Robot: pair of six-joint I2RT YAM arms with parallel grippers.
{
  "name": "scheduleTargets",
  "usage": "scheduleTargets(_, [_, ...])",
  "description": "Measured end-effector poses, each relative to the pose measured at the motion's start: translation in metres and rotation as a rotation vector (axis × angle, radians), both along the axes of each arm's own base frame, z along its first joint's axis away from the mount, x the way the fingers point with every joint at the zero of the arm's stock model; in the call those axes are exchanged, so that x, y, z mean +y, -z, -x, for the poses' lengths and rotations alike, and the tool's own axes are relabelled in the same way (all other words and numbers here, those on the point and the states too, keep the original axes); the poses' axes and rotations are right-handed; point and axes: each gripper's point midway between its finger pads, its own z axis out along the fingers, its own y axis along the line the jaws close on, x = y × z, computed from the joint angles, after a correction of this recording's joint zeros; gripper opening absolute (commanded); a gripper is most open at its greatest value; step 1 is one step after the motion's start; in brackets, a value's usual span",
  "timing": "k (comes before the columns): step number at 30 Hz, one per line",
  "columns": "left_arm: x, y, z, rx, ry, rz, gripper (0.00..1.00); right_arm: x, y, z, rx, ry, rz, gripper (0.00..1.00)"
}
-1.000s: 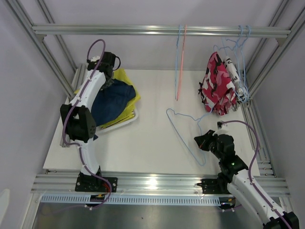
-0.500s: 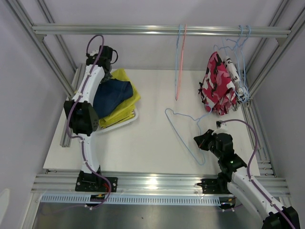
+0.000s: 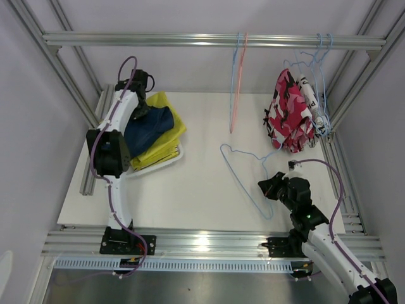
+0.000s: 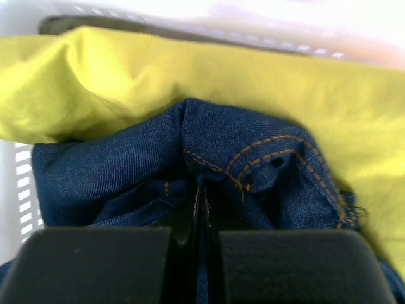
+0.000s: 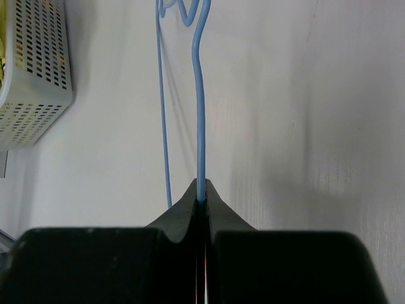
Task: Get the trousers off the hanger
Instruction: Place the trousers in the bin.
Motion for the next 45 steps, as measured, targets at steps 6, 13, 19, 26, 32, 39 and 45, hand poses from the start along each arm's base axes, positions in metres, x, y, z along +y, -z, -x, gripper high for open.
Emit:
scheduleTargets(6, [0.001, 0.017, 0.007, 0.037, 0.021, -0.006, 0.37, -0.003, -0.001, 0.001, -0.003, 0.009, 0.0, 0.0])
scheduleTargets(13, [0.001, -0.001, 0.022, 0.043, 0.045, -0.013, 0.7, -0.007, 0.0, 0.003, 0.002, 0.016, 0.009, 0.0])
scheduleTargets(19, [-0.002, -0.018, 0.04, 0.052, 0.062, -0.017, 0.85, -0.007, 0.001, 0.004, 0.005, 0.015, 0.008, 0.0])
scheduleTargets(26, [-0.019, -0.063, 0.06, 0.008, 0.105, -0.011, 0.93, -0.007, 0.002, 0.004, 0.015, 0.006, 0.006, 0.0])
scheduleTargets(32, [-0.031, -0.11, 0.073, -0.08, 0.137, -0.007, 0.96, -0.005, 0.005, 0.005, 0.027, -0.005, 0.004, 0.0])
scheduleTargets(39, [-0.046, -0.14, 0.124, -0.152, 0.184, 0.028, 0.96, -0.004, 0.005, 0.005, 0.027, -0.011, 0.005, 0.0])
scheduleTargets(45, [-0.061, -0.135, 0.188, -0.186, 0.252, 0.091, 0.96, -0.004, 0.005, 0.006, 0.027, -0.014, 0.003, 0.0])
